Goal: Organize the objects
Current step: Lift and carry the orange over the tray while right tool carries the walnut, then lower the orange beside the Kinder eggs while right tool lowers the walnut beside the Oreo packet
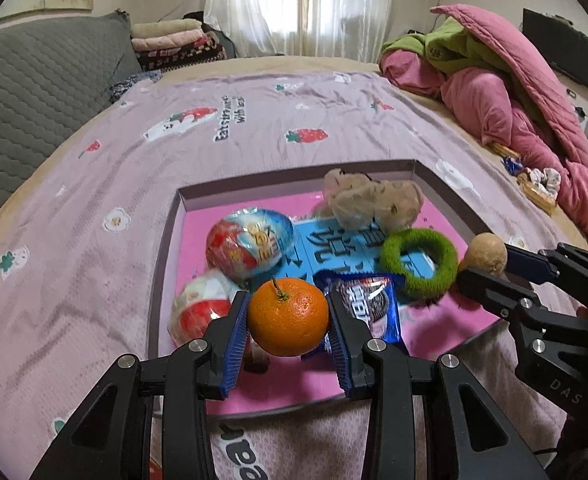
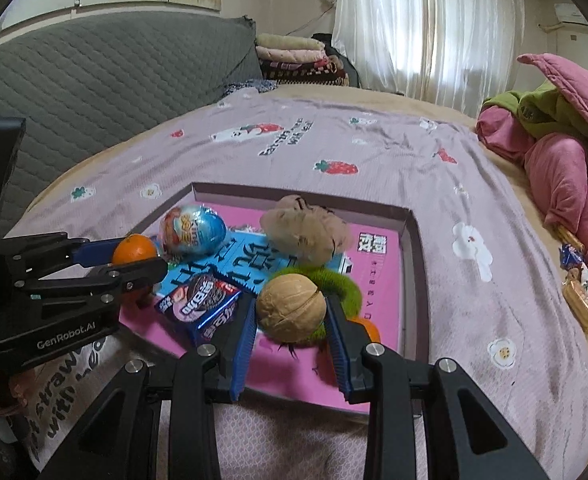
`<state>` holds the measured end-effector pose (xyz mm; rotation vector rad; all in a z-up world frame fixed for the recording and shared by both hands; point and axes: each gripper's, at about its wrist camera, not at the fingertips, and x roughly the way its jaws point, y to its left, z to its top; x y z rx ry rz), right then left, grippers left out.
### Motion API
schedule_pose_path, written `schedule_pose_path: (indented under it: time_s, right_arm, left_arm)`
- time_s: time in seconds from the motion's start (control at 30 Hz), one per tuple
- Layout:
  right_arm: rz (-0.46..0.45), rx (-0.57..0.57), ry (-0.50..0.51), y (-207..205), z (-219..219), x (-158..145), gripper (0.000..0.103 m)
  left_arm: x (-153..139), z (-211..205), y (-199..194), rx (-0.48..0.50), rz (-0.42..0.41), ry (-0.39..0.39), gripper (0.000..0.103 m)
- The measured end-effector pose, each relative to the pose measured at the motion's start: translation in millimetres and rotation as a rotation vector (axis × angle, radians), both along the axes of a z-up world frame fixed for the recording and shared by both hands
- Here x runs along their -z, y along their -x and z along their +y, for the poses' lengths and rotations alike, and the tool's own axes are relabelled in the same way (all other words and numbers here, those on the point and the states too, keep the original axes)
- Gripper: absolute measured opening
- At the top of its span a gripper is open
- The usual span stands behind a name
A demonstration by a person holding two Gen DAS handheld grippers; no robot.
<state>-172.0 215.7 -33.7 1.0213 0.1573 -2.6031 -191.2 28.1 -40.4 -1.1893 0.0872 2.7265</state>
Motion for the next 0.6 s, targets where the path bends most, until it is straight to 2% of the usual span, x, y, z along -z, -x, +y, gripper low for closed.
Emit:
schedule_pose_path:
  time_s: [0.6]
  right_arm:
    - [-0.079,-0.049,-0.014,4,-15,24,0.035]
  left_arm:
    - [16,-3,0,-0.007,-0.037,0.010,0.039]
